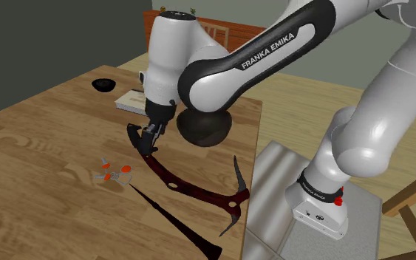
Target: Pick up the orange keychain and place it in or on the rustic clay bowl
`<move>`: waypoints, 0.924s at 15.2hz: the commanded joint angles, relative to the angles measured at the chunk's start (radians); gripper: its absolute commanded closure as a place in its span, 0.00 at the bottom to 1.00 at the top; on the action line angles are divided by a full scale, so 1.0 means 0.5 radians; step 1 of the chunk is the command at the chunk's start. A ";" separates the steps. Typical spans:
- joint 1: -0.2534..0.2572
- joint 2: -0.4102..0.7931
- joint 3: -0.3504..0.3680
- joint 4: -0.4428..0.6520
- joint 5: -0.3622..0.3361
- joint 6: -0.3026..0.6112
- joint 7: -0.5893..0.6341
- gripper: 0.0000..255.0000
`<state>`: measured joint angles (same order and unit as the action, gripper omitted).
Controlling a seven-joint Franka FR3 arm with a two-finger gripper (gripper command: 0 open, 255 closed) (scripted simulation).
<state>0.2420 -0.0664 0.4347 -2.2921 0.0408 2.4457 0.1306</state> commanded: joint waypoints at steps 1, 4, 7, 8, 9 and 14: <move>0.028 0.126 0.052 0.083 -0.114 0.079 0.097 0.00; 0.082 0.320 0.086 0.230 -0.316 0.163 0.234 0.00; 0.169 0.514 0.085 0.396 -0.530 0.219 0.372 0.00; 0.206 0.577 0.076 0.455 -0.599 0.233 0.414 0.00; 0.212 0.582 0.072 0.460 -0.604 0.234 0.417 0.00; 0.252 0.709 0.025 0.490 -0.711 0.314 0.489 0.00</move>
<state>0.3640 0.2743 0.4528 -2.0495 -0.3029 2.5927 0.3681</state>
